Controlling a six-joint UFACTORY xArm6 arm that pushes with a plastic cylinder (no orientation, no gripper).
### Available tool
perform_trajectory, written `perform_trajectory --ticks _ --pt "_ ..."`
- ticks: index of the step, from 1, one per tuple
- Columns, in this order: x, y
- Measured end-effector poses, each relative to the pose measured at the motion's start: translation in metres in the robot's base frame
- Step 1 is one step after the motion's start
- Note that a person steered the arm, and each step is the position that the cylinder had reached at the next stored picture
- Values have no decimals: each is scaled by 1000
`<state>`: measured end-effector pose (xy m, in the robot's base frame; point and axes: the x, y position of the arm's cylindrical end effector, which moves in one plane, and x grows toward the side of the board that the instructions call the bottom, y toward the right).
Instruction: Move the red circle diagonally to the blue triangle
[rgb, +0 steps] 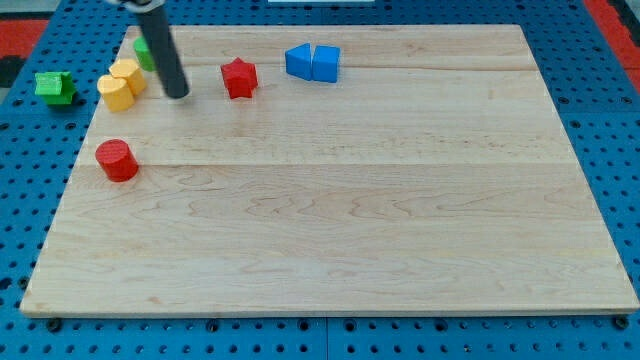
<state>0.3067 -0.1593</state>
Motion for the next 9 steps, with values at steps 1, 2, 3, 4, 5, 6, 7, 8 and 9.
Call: perform_trajectory --ticks 1,2,3,4,5,6,7,8,9 --pt "-11 114" --pt "57 98" --pt "154 42" --pt "179 -65" --pt "167 -96" --pt "119 -58" --pt "72 26" --pt "84 22" --pt "79 -25"
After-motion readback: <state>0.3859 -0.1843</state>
